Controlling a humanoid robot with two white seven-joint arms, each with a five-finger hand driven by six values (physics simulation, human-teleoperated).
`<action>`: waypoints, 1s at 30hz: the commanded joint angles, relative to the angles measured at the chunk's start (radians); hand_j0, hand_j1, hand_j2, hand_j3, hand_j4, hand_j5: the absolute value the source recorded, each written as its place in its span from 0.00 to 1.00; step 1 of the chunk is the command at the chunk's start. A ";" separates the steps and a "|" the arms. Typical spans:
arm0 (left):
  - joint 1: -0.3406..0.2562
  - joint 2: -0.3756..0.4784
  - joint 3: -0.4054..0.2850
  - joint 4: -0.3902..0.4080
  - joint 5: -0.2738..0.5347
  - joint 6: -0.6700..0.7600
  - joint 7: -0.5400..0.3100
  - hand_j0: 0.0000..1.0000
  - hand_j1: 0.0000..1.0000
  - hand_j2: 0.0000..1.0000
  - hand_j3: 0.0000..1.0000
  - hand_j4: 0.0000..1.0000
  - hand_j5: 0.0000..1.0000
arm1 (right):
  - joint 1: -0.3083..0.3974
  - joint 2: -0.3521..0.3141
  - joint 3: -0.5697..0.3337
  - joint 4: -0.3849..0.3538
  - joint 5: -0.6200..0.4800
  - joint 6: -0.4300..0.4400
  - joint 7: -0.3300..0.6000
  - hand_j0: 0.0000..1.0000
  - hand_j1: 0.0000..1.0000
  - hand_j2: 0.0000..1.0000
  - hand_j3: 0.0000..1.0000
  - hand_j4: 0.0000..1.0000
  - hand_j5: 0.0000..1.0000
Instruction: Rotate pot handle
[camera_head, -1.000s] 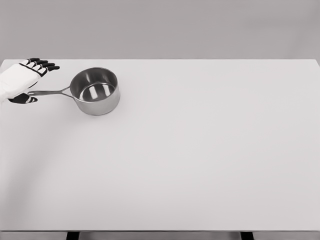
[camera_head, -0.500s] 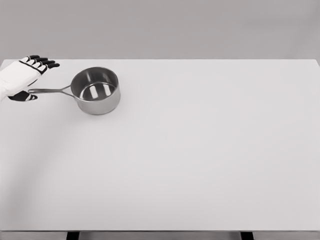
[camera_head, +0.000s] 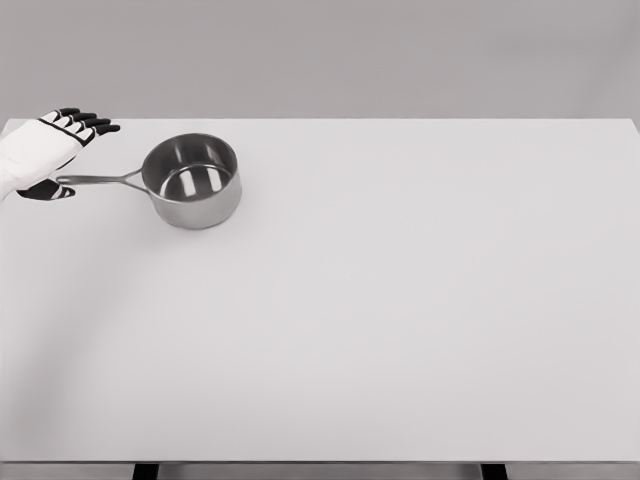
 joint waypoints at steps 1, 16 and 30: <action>0.000 -0.001 -0.001 0.000 0.006 0.000 -0.001 1.00 1.00 1.00 1.00 1.00 1.00 | 0.000 0.000 0.000 0.000 -0.001 0.000 0.000 1.00 1.00 1.00 1.00 1.00 1.00; -0.008 -0.002 -0.005 0.020 0.006 0.000 -0.001 1.00 1.00 1.00 1.00 1.00 1.00 | 0.000 0.000 0.000 0.000 -0.001 0.000 0.000 1.00 1.00 1.00 1.00 1.00 1.00; -0.025 -0.020 -0.007 0.033 -0.010 0.000 -0.001 1.00 1.00 1.00 1.00 1.00 1.00 | 0.000 0.000 0.000 0.000 -0.001 0.000 0.000 1.00 1.00 1.00 1.00 1.00 1.00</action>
